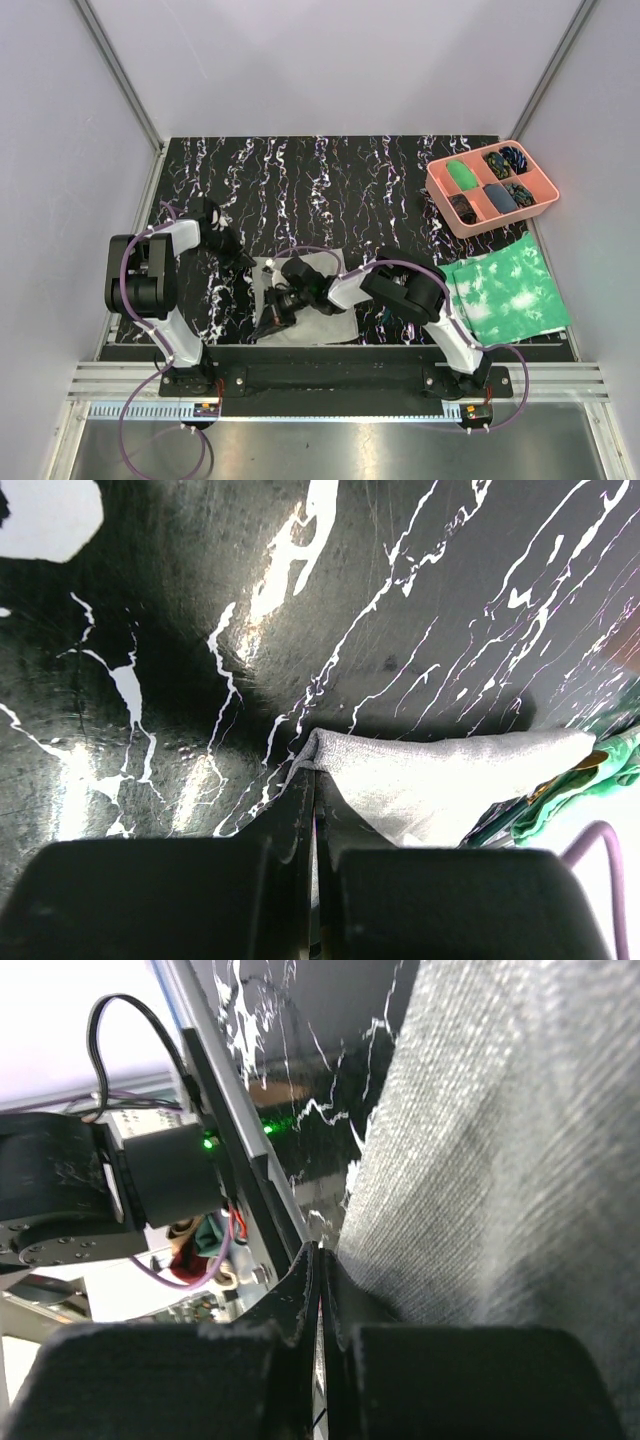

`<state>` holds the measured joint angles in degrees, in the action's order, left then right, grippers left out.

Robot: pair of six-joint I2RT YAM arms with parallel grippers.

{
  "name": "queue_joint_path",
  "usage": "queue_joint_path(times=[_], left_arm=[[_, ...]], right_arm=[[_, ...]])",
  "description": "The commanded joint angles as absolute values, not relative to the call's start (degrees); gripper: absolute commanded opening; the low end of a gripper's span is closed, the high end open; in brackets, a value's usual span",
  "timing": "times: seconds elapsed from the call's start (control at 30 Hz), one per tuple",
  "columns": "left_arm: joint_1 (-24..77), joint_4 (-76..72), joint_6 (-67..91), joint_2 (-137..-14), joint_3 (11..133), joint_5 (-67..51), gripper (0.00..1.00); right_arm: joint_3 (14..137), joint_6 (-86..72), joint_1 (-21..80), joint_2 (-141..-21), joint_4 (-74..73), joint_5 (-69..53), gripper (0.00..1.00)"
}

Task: Fold the napkin into a case and place the utensils inside
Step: Smooth out the square-folded napkin at the center of the board.

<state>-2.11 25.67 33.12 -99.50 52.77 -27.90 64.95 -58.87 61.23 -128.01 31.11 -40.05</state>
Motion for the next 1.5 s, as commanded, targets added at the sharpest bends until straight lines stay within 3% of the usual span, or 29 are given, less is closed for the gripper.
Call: queue_joint_path(times=[0.0, 0.17, 0.27, 0.4, 0.57, 0.67, 0.73, 1.07, 1.17, 1.23, 1.33, 1.43, 1.47], left_arm=[[-2.72, 22.59, 32.08, -98.71, 52.82, -24.43, 0.0], [-2.72, 24.26, 31.11, -89.05, 51.68, -24.08, 0.08], [-1.33, 24.96, 31.11, -83.86, 50.19, -24.35, 0.21], [3.59, 24.97, 33.3, -80.25, 47.91, -22.77, 0.26], [8.35, 22.15, 36.91, -83.66, 45.35, -21.89, 0.23], [8.44, 20.92, 37.53, -88.23, 45.26, -21.01, 0.21], [8.35, 21.01, 36.92, -92.01, 47.1, -20.92, 0.2], [8.26, 24.52, 33.14, -105.38, 62.74, -16.52, 0.22], [8.87, 24.43, 32.96, -101.7, 61.53, -16.61, 0.27], [9.84, 24.43, 32.52, -96.09, 59.86, -17.05, 0.38], [11.68, 24.26, 32.52, -86.95, 54.77, -17.23, 0.45], [15.11, 23.99, 33.13, -79.47, 49.32, -17.66, 0.47], [16.16, 24.08, 33.57, -78.15, 47.13, -17.4, 0.46]], right_arm=[[66.44, -52.65, 60.74, -124.11, 21.02, -39.2, 0.01], [65.13, -50.02, 56.7, -118.4, 16.71, -38.85, 0.23], [62.41, -48.52, 52.83, -113.92, 13.46, -37.53, 0.36], [58.28, -46.06, 47.73, -108.82, 9.5, -36.39, 0.47], [57.13, -42.8, 39.93, -107.84, 5.28, -33.76, 0.49], [57.83, -40.53, 35.97, -109.07, 3.35, -31.47, 0.45], [60.02, -37.71, 34.37, -110.91, 0.71, -30.15, 0.4], [76.18, -27.34, 28.74, -118.13, -12.7, -25.16, 0.4], [78.13, -26.1, 28.74, -113.23, -23.93, -16.22, 0.51], [76.91, -28.55, 28.83, -109.36, -29.68, -11.1, 0.54], [67.17, -33.3, 29.26, -99.25, -31.02, -10.37, 0.64], [59.43, -36.82, 30.49, -91.69, -31.81, -11.51, 0.65], [56.89, -38.57, 31.89, -89.15, -32.08, -10.82, 0.6]])
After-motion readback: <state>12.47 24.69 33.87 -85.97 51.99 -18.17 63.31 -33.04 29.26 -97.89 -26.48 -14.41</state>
